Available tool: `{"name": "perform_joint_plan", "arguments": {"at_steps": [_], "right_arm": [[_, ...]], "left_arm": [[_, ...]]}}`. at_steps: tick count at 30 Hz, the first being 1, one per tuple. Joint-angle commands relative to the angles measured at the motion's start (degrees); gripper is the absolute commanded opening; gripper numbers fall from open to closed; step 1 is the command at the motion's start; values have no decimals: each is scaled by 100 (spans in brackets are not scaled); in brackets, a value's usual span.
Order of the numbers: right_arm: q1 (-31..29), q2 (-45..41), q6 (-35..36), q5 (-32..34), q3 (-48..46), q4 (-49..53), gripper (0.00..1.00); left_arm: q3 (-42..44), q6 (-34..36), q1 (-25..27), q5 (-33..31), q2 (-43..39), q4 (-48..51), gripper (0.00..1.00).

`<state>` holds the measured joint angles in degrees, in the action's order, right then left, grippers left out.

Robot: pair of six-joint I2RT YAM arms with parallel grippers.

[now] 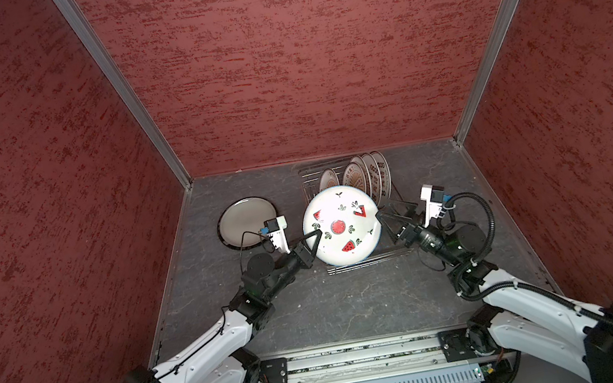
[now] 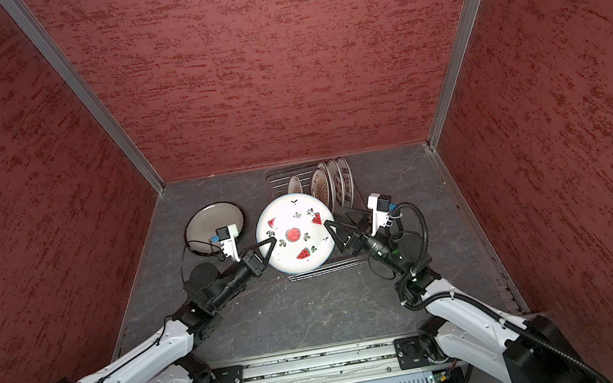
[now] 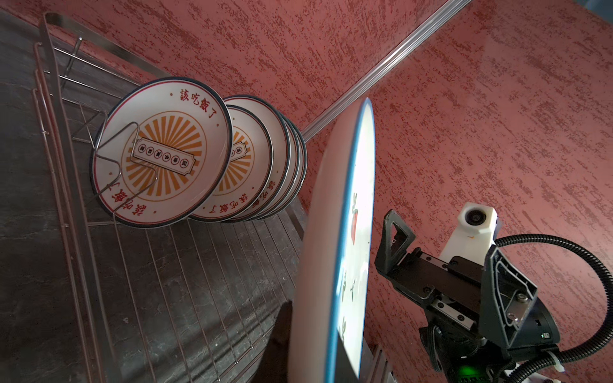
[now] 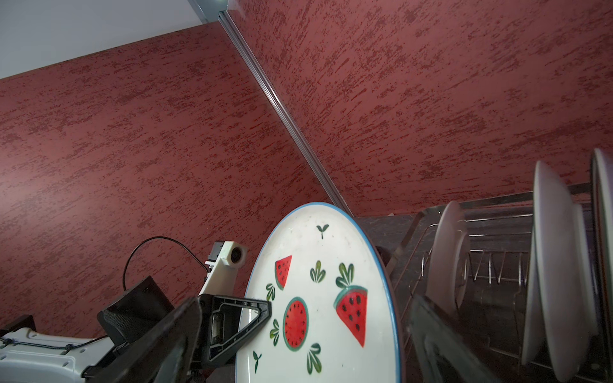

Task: Unload the plates from the dish rack
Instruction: 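Open the right gripper while the left gripper carries the plate toward the stack, then lower the watermelon plate onto the stack while the right gripper returns to the rack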

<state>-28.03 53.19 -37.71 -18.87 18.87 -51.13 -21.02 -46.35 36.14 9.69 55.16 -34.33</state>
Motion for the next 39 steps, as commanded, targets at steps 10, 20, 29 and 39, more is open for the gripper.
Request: {"name": "perform_joint_plan", "arguments": {"at_steps": [10, 20, 29, 39], "right_arm": [[-44, 403, 390, -190, 611, 629, 99], [-408, 1255, 791, -411, 1243, 983, 99], [-949, 1926, 1287, 494, 1902, 1688, 99], [-1490, 2788, 1869, 771, 2696, 2114, 99]], "left_arm": [[299, -565, -1062, 197, -1057, -422, 0], [556, -1222, -2144, 398, -1141, -479, 0], [602, -1559, -2858, 159, -1157, -77, 0], [609, -1830, -3348, -146, -963, 268, 0]]}}
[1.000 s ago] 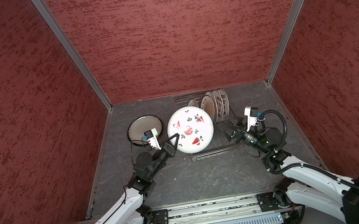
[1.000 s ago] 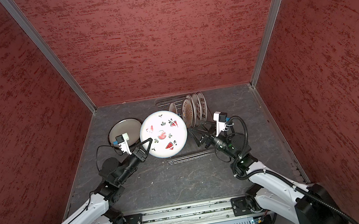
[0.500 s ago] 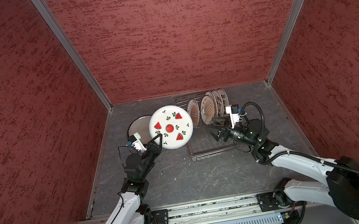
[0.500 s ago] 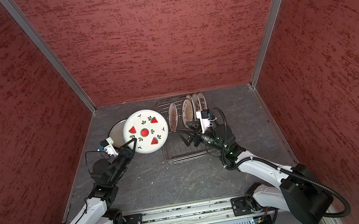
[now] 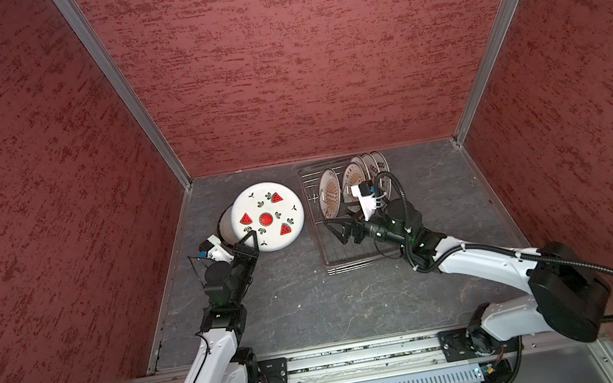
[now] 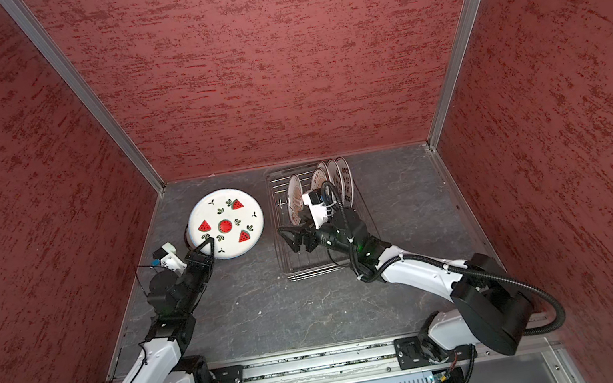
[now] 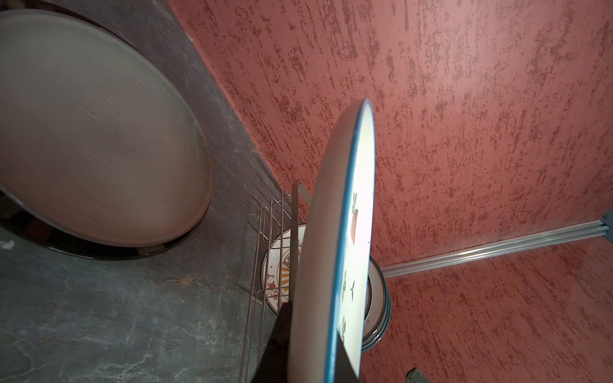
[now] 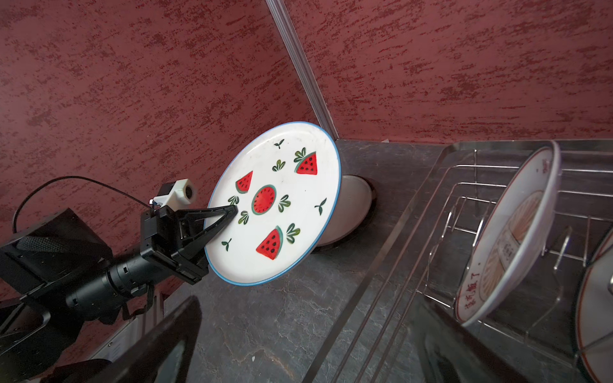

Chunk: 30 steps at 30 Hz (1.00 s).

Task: Unload the plates from the dish rack
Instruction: 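Lower the watermelon plate onto the stack while the right gripper returns to the rack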

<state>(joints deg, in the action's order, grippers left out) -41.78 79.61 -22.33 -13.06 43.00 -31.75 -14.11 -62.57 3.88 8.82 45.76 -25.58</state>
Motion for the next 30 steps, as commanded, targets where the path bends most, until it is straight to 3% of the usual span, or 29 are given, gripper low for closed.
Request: {"name": "perform_joint_plan", "arguments": {"at_steps": [1, 11, 19, 30], "right_arm": [[-156, 231, 369, 207, 365, 233, 99], [-480, 1277, 553, 317, 1371, 762, 99], [-533, 2055, 588, 365, 2129, 1143, 99], [-568, 2891, 651, 315, 2857, 1423, 99]], "left_arm": [[-77, -219, -158, -88, -2, -566, 0], [-131, -300, -421, -638, 282, -268, 0], [-297, -412, -744, -468, 782, -255, 0], [-700, -222, -788, -821, 1598, -301, 0]]}}
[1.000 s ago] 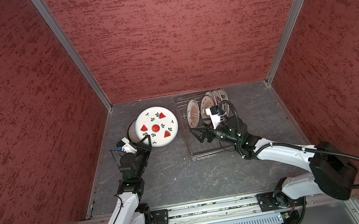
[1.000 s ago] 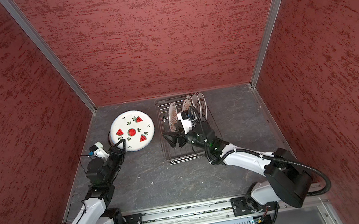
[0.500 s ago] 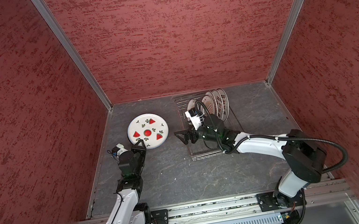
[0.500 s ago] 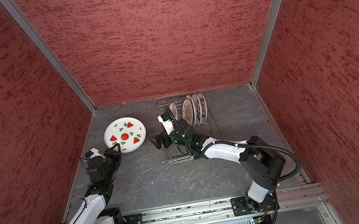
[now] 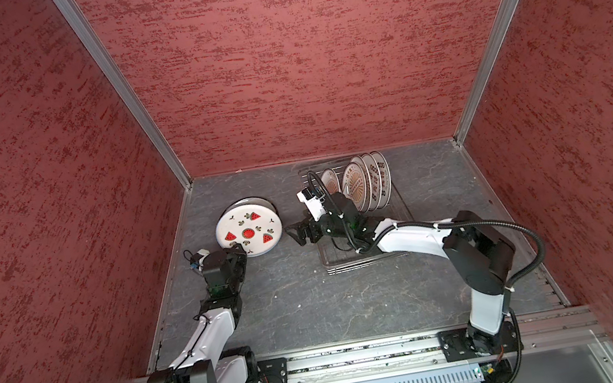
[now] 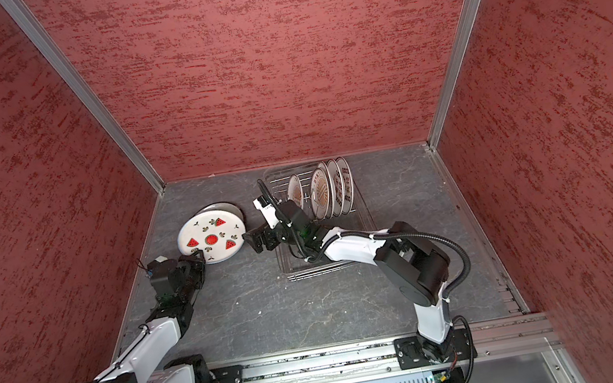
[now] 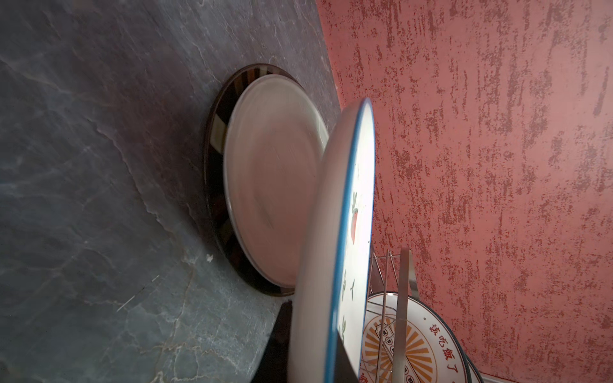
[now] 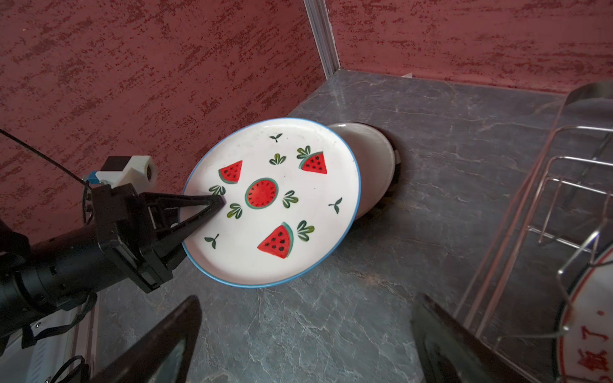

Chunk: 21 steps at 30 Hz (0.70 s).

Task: Unload the plates from the dish rack
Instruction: 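Lower the watermelon plate onto the stack while the right gripper returns to the rack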

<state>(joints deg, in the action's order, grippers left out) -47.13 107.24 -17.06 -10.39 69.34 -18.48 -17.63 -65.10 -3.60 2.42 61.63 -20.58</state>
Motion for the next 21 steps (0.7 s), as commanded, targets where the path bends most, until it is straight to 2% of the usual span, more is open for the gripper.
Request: {"name": "perform_joint_plan", "arguments": {"at_steps": [1, 21], "right_arm": [[-33, 182, 130, 31, 272, 114, 99], [-33, 775, 185, -24, 773, 284, 99]], "left_arm": [[-374, 41, -45, -211, 82, -807, 0], [-1033, 125, -203, -182, 1699, -1271, 0]]}}
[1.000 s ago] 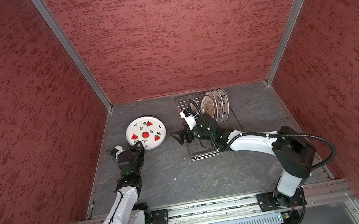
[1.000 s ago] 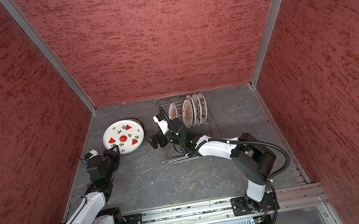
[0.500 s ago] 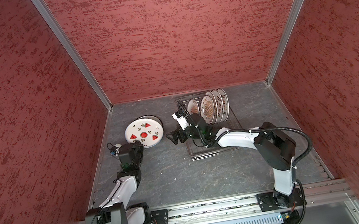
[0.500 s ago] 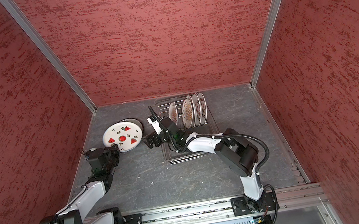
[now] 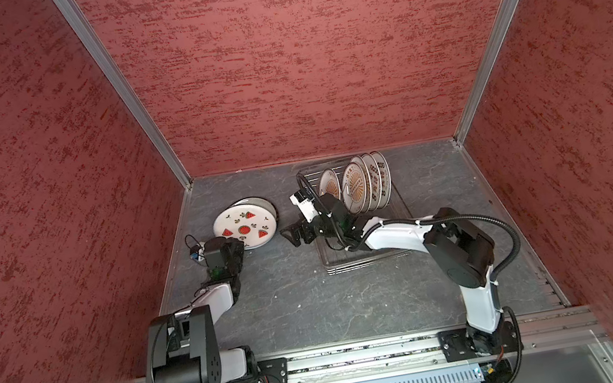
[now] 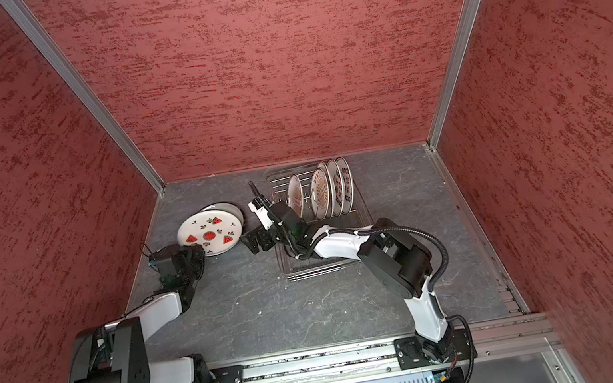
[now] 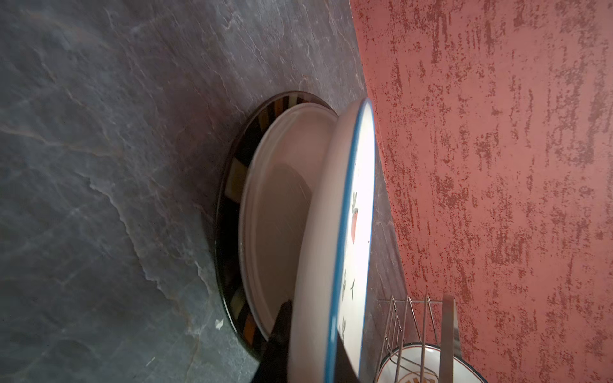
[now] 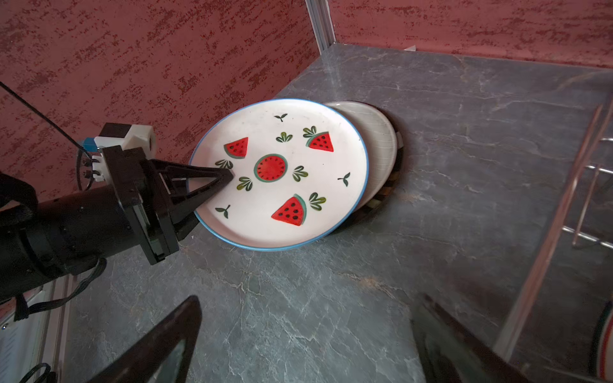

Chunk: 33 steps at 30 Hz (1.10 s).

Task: Unload the plates from the dish rack
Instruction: 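Lower the watermelon plate onto the stack while the right gripper returns to the rack, then release the watermelon plate flat on the stack and raise the left gripper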

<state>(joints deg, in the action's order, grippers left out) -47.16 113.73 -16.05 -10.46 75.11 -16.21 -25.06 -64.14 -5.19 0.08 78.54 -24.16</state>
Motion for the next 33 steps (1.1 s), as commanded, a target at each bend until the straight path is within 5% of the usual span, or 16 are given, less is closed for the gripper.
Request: {"name": "perform_joint_plan", "arguments": {"at_steps": [1, 20, 33], "right_arm": [[-30, 131, 93, -18, 197, 56, 99], [-30, 245, 50, -100, 276, -5, 99], [-30, 228, 37, -138, 250, -11, 99]], "left_arm": [[-311, 24, -43, 51, 43, -915, 0], [-515, 114, -175, 298, 408, -476, 25], [-838, 424, -169, 200, 428, 569, 55]]}}
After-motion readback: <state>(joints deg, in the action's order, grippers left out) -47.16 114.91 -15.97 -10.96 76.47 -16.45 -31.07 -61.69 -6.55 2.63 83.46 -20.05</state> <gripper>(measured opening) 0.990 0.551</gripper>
